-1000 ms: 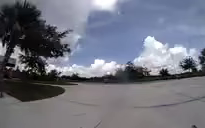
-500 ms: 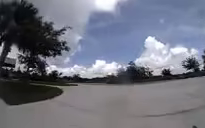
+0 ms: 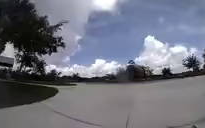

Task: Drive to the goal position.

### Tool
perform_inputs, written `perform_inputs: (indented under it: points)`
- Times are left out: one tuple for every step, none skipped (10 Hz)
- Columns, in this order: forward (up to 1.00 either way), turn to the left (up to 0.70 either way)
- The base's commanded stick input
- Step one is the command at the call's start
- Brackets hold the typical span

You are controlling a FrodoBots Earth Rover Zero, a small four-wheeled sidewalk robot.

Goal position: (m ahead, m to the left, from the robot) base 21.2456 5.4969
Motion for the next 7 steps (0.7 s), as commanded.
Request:
perform_inputs:
  points:
    - [0.85,0.30]
    - [0.85,0.00]
    - [0.85,0.00]
    - [0.85,0.00]
    - [0.85,0.00]
    - [0.85,0.00]
    - [0.85,0.00]
